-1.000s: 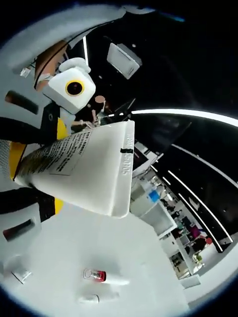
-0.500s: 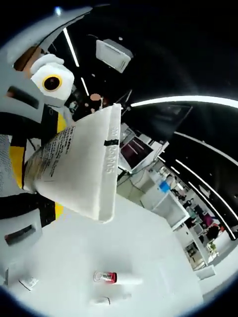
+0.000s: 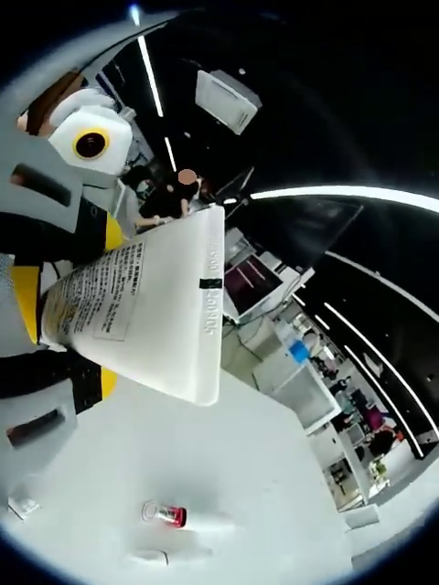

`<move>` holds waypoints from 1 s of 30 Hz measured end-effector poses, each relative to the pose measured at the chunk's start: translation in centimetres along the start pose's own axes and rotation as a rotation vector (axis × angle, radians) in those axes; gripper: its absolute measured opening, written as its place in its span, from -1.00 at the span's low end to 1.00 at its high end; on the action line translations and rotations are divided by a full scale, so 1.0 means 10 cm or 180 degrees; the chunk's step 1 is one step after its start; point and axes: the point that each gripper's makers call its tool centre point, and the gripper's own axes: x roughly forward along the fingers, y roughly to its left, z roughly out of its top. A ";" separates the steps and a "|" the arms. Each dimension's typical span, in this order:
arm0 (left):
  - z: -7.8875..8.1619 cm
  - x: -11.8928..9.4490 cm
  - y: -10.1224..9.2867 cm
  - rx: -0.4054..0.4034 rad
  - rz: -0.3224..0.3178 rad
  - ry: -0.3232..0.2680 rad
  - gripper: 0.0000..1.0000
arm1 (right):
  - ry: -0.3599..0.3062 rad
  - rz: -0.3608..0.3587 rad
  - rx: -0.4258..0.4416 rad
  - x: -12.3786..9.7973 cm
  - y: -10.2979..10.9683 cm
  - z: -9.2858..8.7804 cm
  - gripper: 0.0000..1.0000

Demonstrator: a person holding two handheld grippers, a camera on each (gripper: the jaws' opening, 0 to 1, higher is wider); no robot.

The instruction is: Arrange the skincare products in the storage area until every visible bottle or jar stands upright without overlapping.

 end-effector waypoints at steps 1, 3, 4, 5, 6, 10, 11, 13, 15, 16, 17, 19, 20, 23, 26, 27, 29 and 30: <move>0.01 0.00 0.01 0.0006 0.0013 -0.0013 -0.56 | 0.0011 0.0042 -0.0081 0.00 0.02 0.01 -0.40; 0.02 0.00 0.04 -0.0063 0.0020 -0.0046 -0.54 | 0.0032 0.0077 -0.0149 0.01 0.03 0.02 -0.43; 0.02 0.00 0.05 -0.0104 0.0030 -0.0042 -0.54 | 0.0053 0.0109 -0.0175 0.01 0.03 0.02 -0.44; 0.03 0.00 0.05 -0.0087 0.0045 -0.0062 -0.54 | 0.0040 0.0107 -0.0194 0.01 0.03 0.03 -0.44; 0.04 0.00 0.06 -0.0036 0.0073 -0.0074 -0.54 | 0.0036 0.0112 -0.0239 0.02 0.05 0.04 -0.44; 0.03 -0.01 0.09 -0.0086 0.0103 -0.0070 -0.54 | 0.0038 0.0110 -0.0401 0.04 0.08 0.05 -0.46; 0.03 -0.01 0.11 -0.0113 0.0103 -0.0057 -0.53 | 0.0051 0.0114 -0.0426 0.04 0.08 0.04 -0.46; 0.02 -0.03 0.12 -0.0229 0.0089 -0.0041 -0.53 | 0.0052 0.0163 -0.0468 0.05 0.09 0.04 -0.48; 0.04 -0.03 0.12 -0.0337 0.0034 -0.0092 -0.54 | 0.0061 0.0228 -0.0560 0.04 0.11 0.05 -0.48; 0.03 -0.03 0.11 -0.0426 0.0000 -0.0096 -0.54 | 0.0087 0.0255 -0.0634 0.03 0.12 0.05 -0.48; 0.03 -0.03 0.10 -0.0493 -0.0025 -0.0084 -0.55 | 0.0118 0.0266 -0.0729 0.02 0.12 0.05 -0.49; 0.05 -0.02 0.10 -0.0467 -0.0034 -0.0116 -0.56 | 0.0153 0.0341 -0.0919 -0.01 0.16 0.06 -0.49; 0.07 -0.03 0.08 -0.0401 -0.0041 -0.0156 -0.57 | 0.0184 0.0395 -0.0964 -0.02 0.19 0.06 -0.49; 0.08 -0.04 0.07 -0.0484 -0.0052 -0.0149 -0.61 | 0.0209 0.0449 -0.1045 -0.03 0.21 0.06 -0.46; 0.01 -0.05 0.11 -0.0414 0.0069 -0.0032 -0.64 | 0.0234 0.0336 -0.0887 0.03 0.18 0.01 -0.40; -0.03 -0.06 0.15 -0.0395 0.0156 0.0034 -0.65 | 0.0206 0.0091 -0.0659 0.06 0.10 0.02 -0.38; -0.12 -0.06 0.26 -0.0380 0.0344 0.0179 -0.67 | 0.0148 -0.0105 -0.0241 0.12 0.03 0.00 -0.36; -0.16 -0.06 0.31 -0.0301 0.0434 0.0230 -0.67 | 0.0105 -0.0168 -0.0068 0.14 0.01 0.00 -0.36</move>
